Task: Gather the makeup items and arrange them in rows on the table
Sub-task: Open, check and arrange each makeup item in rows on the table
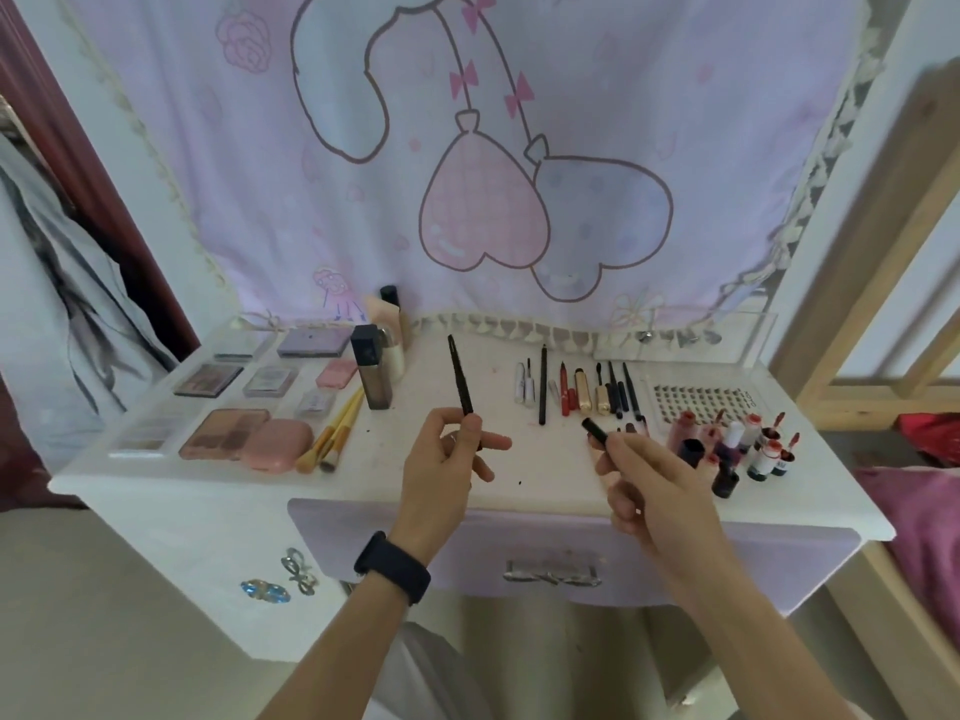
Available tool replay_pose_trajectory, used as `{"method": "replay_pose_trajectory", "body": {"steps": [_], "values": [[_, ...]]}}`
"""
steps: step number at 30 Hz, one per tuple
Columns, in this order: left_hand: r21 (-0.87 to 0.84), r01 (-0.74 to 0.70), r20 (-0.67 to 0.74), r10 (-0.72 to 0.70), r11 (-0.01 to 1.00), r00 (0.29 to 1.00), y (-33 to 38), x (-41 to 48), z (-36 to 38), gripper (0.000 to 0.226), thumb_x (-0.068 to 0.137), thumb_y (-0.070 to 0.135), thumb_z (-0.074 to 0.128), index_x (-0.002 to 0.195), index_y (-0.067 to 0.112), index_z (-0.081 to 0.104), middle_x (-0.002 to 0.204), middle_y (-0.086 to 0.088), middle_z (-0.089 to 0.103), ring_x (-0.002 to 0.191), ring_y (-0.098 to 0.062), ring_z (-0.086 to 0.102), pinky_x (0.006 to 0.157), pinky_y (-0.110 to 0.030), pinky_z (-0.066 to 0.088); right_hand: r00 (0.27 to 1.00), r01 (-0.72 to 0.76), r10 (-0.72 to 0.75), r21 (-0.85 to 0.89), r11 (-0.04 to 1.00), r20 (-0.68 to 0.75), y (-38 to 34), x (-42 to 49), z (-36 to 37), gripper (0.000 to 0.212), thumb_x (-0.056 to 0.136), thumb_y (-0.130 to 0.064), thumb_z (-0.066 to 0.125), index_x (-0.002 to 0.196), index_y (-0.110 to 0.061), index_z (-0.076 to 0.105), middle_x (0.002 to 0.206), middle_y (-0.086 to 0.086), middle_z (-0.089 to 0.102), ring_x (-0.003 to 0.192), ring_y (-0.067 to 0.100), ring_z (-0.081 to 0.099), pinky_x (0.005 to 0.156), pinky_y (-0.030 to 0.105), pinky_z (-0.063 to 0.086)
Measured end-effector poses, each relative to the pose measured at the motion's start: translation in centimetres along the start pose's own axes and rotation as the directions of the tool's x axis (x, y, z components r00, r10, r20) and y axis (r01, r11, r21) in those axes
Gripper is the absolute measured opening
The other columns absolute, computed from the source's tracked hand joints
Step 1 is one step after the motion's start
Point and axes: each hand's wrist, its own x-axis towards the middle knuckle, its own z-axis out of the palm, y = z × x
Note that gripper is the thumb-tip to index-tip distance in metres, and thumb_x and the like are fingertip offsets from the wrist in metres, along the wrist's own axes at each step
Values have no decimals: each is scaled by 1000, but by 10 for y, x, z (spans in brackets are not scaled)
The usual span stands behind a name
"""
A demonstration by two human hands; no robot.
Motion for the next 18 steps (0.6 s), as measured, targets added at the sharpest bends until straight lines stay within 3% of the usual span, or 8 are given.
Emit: {"method": "replay_pose_trajectory", "body": {"steps": [5, 10, 12, 15, 18], "values": [[111, 64, 72, -72, 992, 995, -4, 19, -5, 15, 100, 36, 55, 101, 23, 62, 93, 9, 72, 75, -4, 66, 64, -22, 47, 1000, -8, 11, -111, 994, 24, -1, 6, 8, 12, 99, -19, 62, 106, -19, 72, 100, 4, 78, 54, 14, 59, 46, 22, 45], [198, 101, 31, -109, 975, 994, -13, 46, -14, 17, 98, 38, 57, 103, 24, 65, 92, 8, 68, 73, -5, 65, 65, -20, 44, 998, -28, 43, -266, 963, 50, -4, 20, 18, 11, 106, -24, 51, 116, -20, 55, 101, -7, 79, 68, 22, 74, 51, 25, 55], [243, 119, 13, -126, 963, 992, -18, 58, -20, 12, 99, 38, 57, 103, 28, 61, 92, 11, 68, 79, -9, 66, 65, -21, 45, 996, -35, 57, -300, 953, 65, -2, 29, 21, 9, 107, -23, 49, 115, -20, 52, 100, -9, 78, 73, 24, 76, 53, 26, 57], [357, 144, 8, -157, 923, 988, -27, 79, -28, 10, 97, 36, 59, 103, 30, 57, 90, 13, 67, 86, -12, 65, 76, -28, 52, 997, -11, 35, -343, 939, 64, 6, 41, 27, 8, 105, -20, 52, 113, -21, 55, 101, -5, 77, 74, 20, 76, 56, 26, 57], [498, 166, 14, -200, 851, 980, -34, 99, -33, 13, 94, 38, 61, 102, 30, 57, 90, 14, 64, 84, -5, 61, 69, -21, 46, 999, 28, -17, -395, 918, 31, 22, 51, 33, 5, 103, -19, 56, 106, -22, 59, 100, 0, 71, 65, 10, 69, 58, 23, 54]]}}
